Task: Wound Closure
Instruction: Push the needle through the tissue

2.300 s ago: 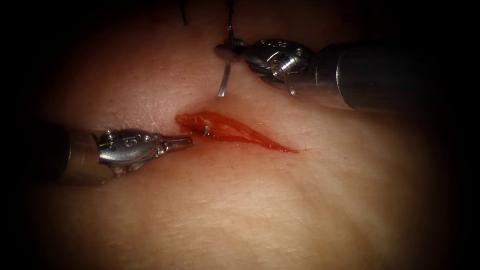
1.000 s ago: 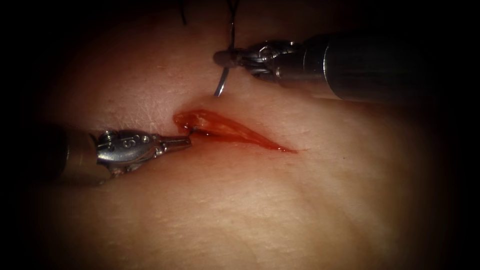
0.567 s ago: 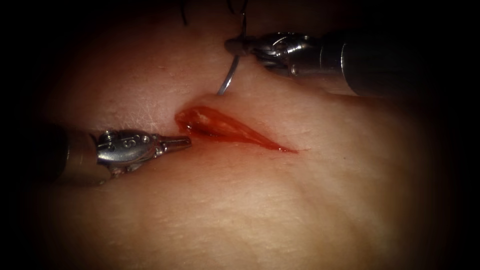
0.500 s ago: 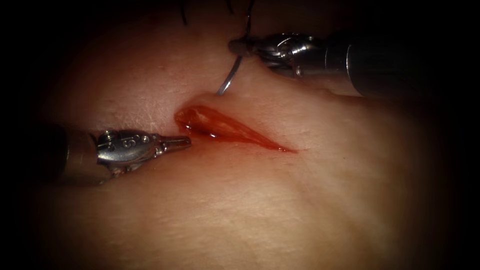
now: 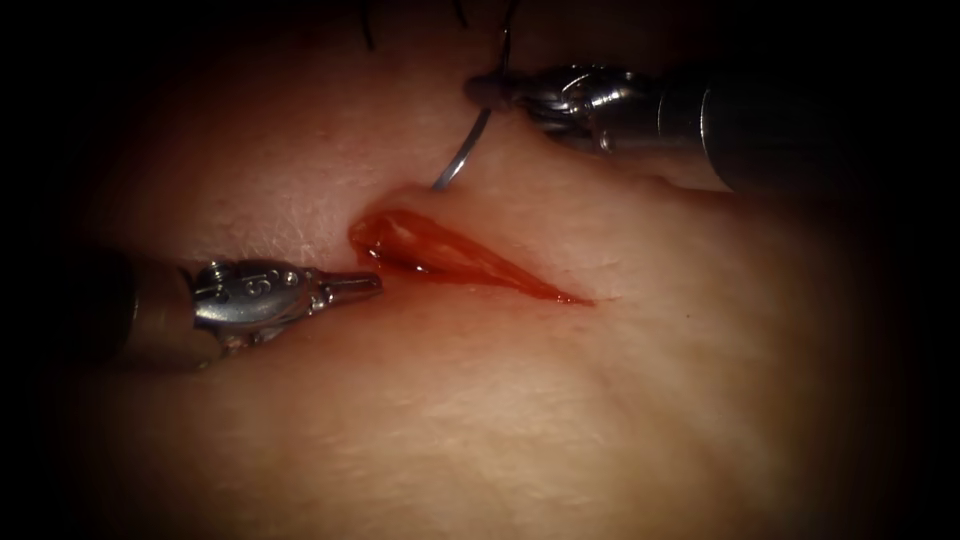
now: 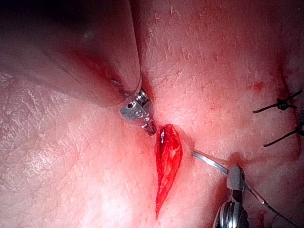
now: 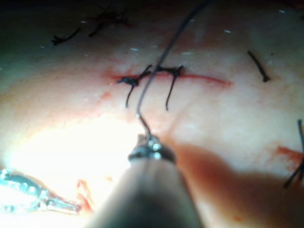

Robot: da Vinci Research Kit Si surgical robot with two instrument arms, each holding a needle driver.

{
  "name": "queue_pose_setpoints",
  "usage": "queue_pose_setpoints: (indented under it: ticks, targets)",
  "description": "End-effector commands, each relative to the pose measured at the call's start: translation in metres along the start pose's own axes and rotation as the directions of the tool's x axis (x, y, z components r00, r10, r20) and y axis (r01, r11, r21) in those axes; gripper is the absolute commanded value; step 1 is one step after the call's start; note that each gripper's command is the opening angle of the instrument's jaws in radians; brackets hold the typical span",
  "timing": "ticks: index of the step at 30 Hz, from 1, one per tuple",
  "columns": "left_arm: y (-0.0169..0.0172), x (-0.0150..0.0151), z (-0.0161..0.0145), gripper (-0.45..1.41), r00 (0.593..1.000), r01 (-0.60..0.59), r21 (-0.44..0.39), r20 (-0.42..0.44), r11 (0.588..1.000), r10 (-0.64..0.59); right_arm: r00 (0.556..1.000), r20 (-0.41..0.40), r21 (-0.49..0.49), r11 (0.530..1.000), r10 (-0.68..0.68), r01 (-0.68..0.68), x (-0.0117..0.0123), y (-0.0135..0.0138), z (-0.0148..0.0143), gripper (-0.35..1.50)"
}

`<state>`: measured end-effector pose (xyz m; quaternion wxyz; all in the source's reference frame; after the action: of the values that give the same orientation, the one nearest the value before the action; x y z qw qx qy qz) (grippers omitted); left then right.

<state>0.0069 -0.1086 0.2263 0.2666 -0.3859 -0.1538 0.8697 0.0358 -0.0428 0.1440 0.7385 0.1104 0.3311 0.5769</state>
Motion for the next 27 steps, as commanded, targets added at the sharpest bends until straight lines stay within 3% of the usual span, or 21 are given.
queue_pose_setpoints:
  ticks: [1, 15, 27]
  targets:
    - [0.0006, -0.0005, 0.0008, -0.45, 1.000, 0.001, -0.003, 0.001, 1.000, -0.001, 1.000, 0.003, 0.023, 1.000, 0.009, -0.009, -0.0001, -0.0004, 0.0011, -0.35]
    - [-0.0001, -0.0023, 0.0008, -0.45, 1.000, -0.017, -0.008, 0.005, 1.000, 0.017, 0.965, 0.140, 0.168, 0.955, 0.221, -0.244, -0.0012, -0.0023, 0.0022, -0.35]
    - [-0.0008, -0.0040, 0.0001, -0.45, 1.000, -0.021, -0.015, 0.011, 1.000, 0.021, 0.947, 0.215, 0.223, 0.933, 0.237, -0.284, -0.0023, -0.0035, 0.0036, -0.35]
